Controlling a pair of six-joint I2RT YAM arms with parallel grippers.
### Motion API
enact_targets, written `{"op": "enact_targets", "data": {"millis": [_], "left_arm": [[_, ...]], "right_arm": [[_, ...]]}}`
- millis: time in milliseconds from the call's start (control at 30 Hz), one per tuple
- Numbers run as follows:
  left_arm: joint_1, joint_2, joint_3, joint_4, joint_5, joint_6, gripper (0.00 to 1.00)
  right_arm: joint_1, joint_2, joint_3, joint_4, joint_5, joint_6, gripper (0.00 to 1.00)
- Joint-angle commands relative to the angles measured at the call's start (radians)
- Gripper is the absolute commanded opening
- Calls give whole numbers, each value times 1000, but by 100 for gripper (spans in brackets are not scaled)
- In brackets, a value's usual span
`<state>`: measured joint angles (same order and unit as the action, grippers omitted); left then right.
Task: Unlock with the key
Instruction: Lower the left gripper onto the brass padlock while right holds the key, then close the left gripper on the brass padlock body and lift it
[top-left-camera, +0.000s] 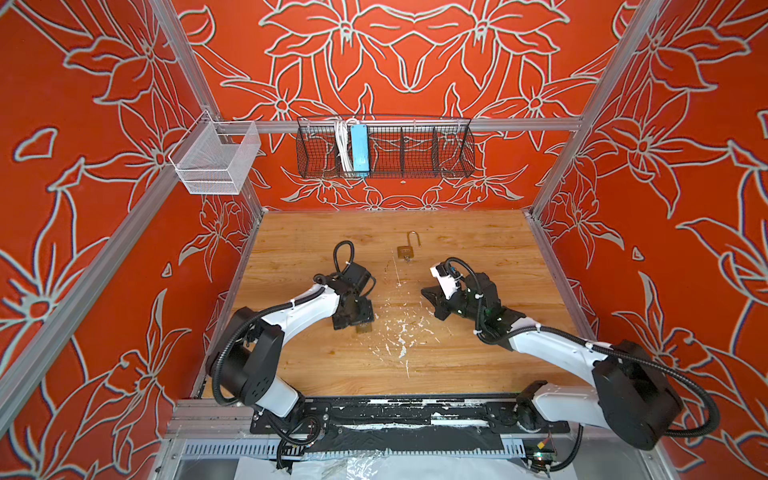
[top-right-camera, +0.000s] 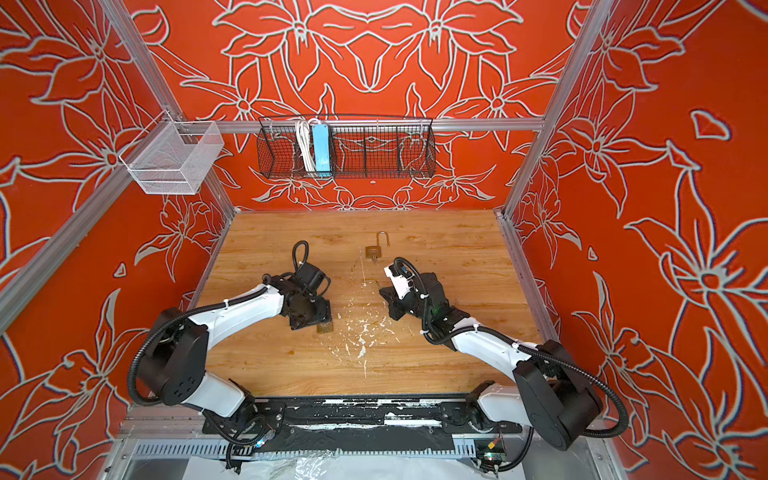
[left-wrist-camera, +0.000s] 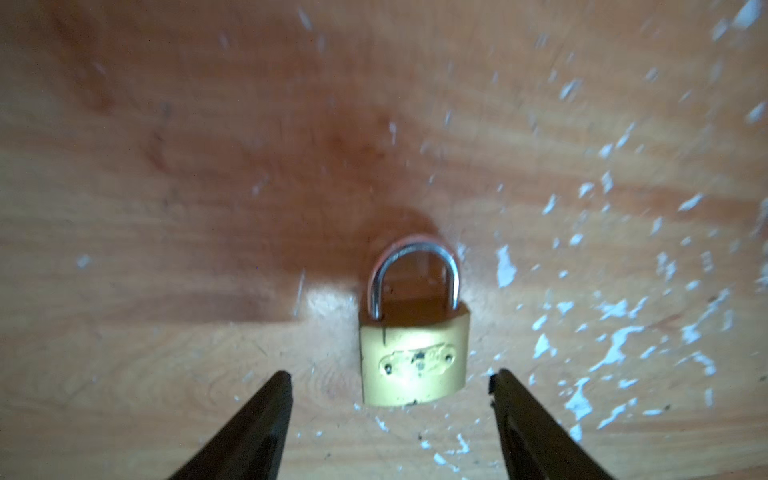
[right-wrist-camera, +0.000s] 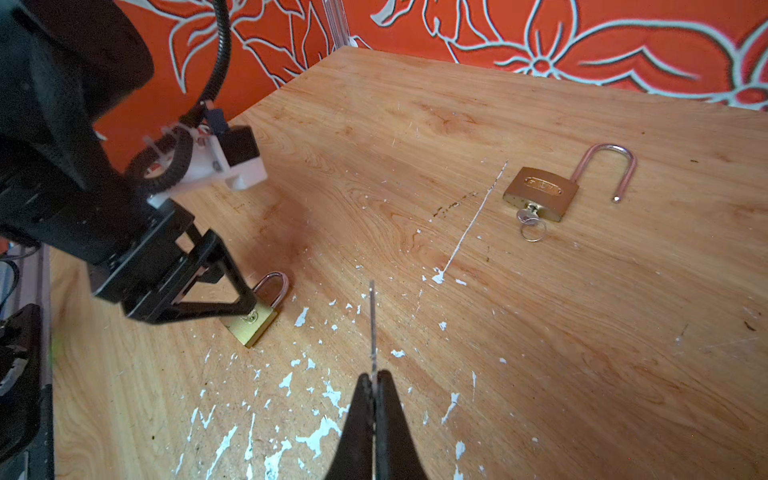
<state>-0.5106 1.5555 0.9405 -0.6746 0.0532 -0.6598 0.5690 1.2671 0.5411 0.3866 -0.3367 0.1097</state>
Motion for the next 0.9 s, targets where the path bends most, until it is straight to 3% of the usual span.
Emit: {"op": "enact_targets", "data": {"millis": [0, 300, 667, 867], "left_arm": [[-64, 35, 66, -115, -35, -28, 76], [-76, 166, 166, -172, -125, -81, 73], [-68, 245, 169, -101, -112, -123, 64], [-55, 272, 138, -68, -84, -124, 54]], "right_arm": [[-7, -33, -29, 13, 24, -31, 0], [-14, -37, -30, 15, 12, -31, 0], [-20, -48, -32, 8, 4, -35, 0], [-21, -39, -32, 12, -2, -35, 0]]}}
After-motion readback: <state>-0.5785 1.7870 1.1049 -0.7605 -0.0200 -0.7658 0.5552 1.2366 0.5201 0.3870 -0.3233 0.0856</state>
